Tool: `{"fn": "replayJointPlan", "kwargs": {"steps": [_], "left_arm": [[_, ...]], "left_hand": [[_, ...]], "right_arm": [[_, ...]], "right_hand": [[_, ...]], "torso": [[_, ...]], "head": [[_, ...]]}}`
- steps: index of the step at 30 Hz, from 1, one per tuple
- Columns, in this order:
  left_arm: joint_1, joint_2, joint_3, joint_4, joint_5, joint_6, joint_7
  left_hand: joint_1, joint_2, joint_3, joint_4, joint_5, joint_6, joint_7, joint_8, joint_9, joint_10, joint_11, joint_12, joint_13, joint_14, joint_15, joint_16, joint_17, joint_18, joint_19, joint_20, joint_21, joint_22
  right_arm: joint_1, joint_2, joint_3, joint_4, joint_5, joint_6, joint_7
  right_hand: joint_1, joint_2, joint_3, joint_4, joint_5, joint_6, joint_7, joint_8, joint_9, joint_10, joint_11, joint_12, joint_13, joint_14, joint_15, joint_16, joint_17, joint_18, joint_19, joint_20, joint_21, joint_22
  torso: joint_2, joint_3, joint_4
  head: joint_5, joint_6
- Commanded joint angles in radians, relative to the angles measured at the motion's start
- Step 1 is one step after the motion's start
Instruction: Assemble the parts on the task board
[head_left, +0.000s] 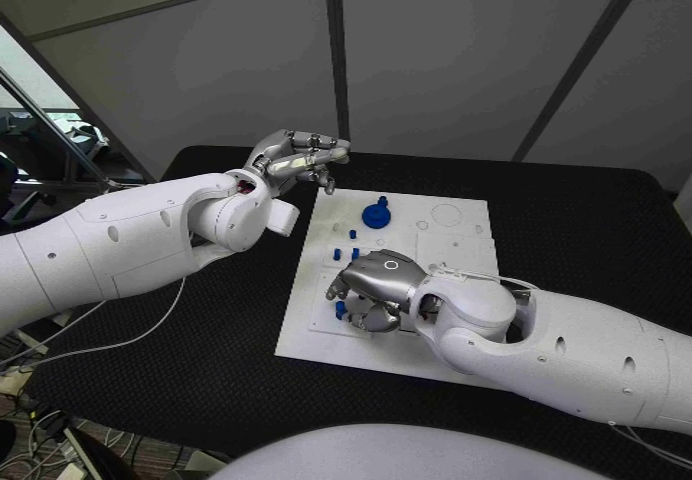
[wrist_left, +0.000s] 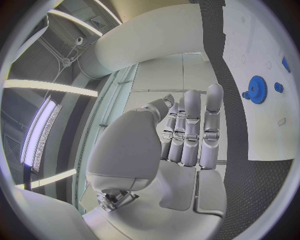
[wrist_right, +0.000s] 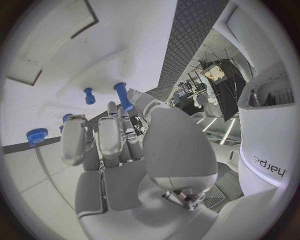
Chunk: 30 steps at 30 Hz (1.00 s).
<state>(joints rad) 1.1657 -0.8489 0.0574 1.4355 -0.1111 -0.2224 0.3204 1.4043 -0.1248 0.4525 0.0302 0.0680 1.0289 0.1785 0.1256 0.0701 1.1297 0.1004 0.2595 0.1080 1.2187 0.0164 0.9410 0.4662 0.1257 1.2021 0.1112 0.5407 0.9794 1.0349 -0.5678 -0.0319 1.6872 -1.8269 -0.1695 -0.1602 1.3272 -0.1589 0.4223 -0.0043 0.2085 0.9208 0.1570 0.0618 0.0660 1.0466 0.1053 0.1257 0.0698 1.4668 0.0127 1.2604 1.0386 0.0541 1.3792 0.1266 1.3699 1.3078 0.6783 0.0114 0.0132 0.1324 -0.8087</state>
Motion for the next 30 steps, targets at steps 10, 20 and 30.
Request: {"fn": "replayJointPlan", "kwargs": {"steps": [10,20,30], "left_arm": [[0.002,-0.002,0.001,0.0,0.003,0.008,0.002],[0.002,-0.009,-0.003,-0.001,0.003,0.005,0.001],[0.002,-0.008,-0.01,-0.001,0.004,0.005,0.002]], "left_hand": [[-0.01,0.002,-0.005,0.002,-0.001,-0.004,-0.001,0.004,-0.001,-0.006,-0.001,0.006,0.002,-0.006,0.0,0.002,-0.001,0.056,-0.003,0.002,-0.005,-0.001],[-0.01,0.002,-0.005,0.002,-0.001,-0.004,-0.001,0.004,-0.001,-0.006,-0.001,0.006,0.002,-0.006,0.0,0.002,-0.001,0.056,-0.003,0.002,-0.005,-0.001],[-0.01,0.003,-0.006,0.002,-0.001,-0.005,-0.001,0.005,0.0,-0.008,-0.001,0.009,0.002,-0.007,0.0,0.003,-0.003,0.057,-0.003,0.002,-0.006,-0.002]], "right_arm": [[0.001,-0.085,0.001,0.07,0.056,-0.179,0.025],[0.012,-0.327,0.028,0.178,0.387,-0.283,-0.039],[0.011,-0.517,0.033,0.249,0.479,-0.246,-0.219]], "right_hand": [[-0.015,0.003,-0.029,0.009,0.005,-0.005,0.011,0.006,0.005,0.001,0.0,0.021,0.003,0.005,0.007,-0.017,-0.021,0.017,-0.018,0.0,-0.019,0.02],[-0.119,-0.029,-0.173,0.106,0.055,0.116,-0.028,0.079,0.036,0.281,-0.059,0.26,0.137,0.043,-0.038,0.089,0.126,-0.015,0.082,-0.035,0.084,0.133],[-0.081,0.037,-0.439,0.221,0.11,0.087,-0.055,0.226,0.161,0.376,-0.082,1.232,1.222,0.078,-0.056,0.243,0.384,-0.04,0.151,-0.057,0.161,0.22]], "torso": [[-0.001,0.0008,-0.0009],[-0.008,-0.0005,-0.0092],[-0.013,-0.0036,-0.0169]], "head": [[-0.013,0.007],[-0.062,0.026],[-0.143,0.031]]}}
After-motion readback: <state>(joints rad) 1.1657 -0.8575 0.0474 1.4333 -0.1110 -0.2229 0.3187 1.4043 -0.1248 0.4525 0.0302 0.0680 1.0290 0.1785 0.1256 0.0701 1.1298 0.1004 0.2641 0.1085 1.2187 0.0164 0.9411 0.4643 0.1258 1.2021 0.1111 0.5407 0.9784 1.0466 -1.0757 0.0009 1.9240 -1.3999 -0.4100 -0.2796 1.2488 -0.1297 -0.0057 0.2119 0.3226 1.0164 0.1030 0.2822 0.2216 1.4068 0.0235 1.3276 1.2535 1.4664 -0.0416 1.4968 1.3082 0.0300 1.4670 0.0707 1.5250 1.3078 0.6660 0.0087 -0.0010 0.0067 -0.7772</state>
